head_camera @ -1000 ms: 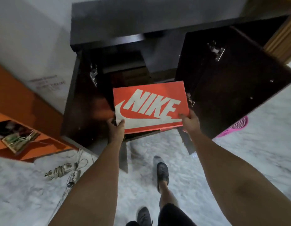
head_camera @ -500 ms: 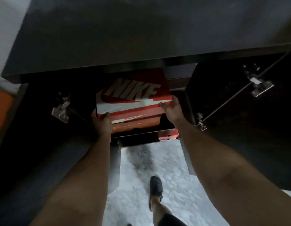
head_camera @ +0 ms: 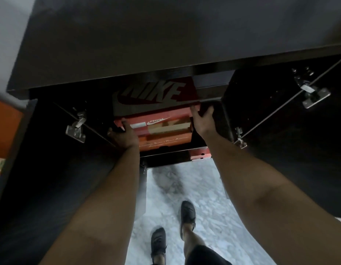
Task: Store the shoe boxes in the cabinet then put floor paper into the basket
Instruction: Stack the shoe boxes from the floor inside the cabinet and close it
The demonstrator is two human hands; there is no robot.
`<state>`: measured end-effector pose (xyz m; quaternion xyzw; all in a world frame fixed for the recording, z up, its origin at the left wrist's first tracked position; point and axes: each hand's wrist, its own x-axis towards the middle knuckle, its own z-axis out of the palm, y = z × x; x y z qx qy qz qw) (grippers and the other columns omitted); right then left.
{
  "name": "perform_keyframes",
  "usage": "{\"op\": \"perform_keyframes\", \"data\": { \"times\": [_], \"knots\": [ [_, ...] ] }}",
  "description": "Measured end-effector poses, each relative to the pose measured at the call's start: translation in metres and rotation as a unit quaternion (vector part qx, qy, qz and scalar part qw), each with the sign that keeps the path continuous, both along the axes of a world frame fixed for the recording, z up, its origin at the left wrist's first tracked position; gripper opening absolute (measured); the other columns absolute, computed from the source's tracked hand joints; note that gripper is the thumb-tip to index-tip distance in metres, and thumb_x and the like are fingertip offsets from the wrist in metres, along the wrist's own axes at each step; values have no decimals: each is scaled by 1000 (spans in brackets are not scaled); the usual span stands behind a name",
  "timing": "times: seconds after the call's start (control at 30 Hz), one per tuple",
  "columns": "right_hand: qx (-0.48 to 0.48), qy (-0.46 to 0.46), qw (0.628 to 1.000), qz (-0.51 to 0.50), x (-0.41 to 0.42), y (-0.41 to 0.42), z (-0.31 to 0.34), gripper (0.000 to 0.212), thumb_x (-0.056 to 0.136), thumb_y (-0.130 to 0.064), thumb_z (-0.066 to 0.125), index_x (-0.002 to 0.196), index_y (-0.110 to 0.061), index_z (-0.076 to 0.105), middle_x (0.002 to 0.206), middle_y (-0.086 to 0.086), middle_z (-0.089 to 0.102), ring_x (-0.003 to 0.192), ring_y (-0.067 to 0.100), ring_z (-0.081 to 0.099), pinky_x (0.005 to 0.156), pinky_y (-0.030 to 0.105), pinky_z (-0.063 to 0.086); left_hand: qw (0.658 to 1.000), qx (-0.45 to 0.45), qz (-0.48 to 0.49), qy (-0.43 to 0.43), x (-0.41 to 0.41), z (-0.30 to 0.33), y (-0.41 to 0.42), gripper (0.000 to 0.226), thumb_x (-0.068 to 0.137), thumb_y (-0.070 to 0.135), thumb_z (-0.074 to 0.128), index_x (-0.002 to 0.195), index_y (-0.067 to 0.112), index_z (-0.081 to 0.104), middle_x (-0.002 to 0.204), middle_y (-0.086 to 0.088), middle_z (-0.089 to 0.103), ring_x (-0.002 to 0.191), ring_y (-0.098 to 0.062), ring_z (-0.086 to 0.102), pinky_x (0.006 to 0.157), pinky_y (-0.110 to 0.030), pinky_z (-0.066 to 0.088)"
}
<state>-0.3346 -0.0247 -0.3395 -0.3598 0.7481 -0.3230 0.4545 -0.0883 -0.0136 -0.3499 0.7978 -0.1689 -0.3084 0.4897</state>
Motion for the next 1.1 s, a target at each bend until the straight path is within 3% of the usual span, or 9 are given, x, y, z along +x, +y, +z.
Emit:
{"op": "perform_keyframes", "data": {
  "times": [0.1,0.2,0.37,0.47,0.53,0.7,0.83,0.97,1.1],
  "knots": [
    [19,39,999,3,-9,50,10,97,97,-68,49,166,-21,0,165,19,31,150,40,34,122,45,28,988,71,-141,-5,-9,-4,36,60,91,35,68,140,8,47,135,-16,61,124,-34,59,106,-40,47],
    [64,33,997,14,-23,107,17,95,94,-71,50,165,-21,12,163,18,36,147,41,39,121,50,34,934,144,-326,-34,-24,-7,74,52,87,31,72,132,10,55,128,-14,66,115,-34,63,97,-38,51],
    [146,66,987,13,-49,224,27,82,91,-60,66,152,-10,44,152,11,53,136,32,53,115,43,43,816,141,-556,-70,-76,24,141,42,91,27,71,124,4,58,104,-10,67,77,-19,60,65,-29,44],
    [168,86,982,-27,-62,301,57,65,101,-39,62,152,-4,42,154,18,47,143,36,45,118,41,36,707,119,-687,-121,-115,48,192,47,94,34,67,134,12,55,116,-7,65,89,-22,64,68,-27,41],
    [171,97,979,-53,-74,342,64,63,101,-39,62,153,-9,43,156,15,46,142,34,46,116,39,37,655,117,-732,-145,-138,49,214,57,92,41,66,139,13,52,131,-6,64,111,-27,65,77,-26,41],
    [176,108,958,-199,-118,477,80,80,99,-53,60,157,-6,34,158,16,45,139,33,51,111,36,40,533,79,-829,-152,-230,64,293,50,86,38,69,127,11,60,120,-9,69,110,-26,66,92,-34,54],
    [181,103,926,-316,-153,578,79,82,98,-57,59,158,-7,33,162,15,40,146,32,43,117,37,35,423,42,-891,-162,-308,66,362,44,86,40,67,119,11,63,101,-7,72,86,-24,70,76,-33,53],
    [179,83,894,-402,-185,660,68,81,99,-56,57,159,-8,30,163,14,38,148,31,40,117,38,33,329,20,-926,-186,-375,57,427,52,91,42,65,136,15,56,132,-9,63,108,-26,65,78,-30,47],
    [182,57,866,-462,-222,725,41,78,100,-56,55,159,-10,32,161,13,41,146,31,42,114,38,35,263,39,-940,-213,-430,41,486,56,90,45,66,136,16,56,136,-9,62,116,-27,63,90,-32,51]
  ]
}}
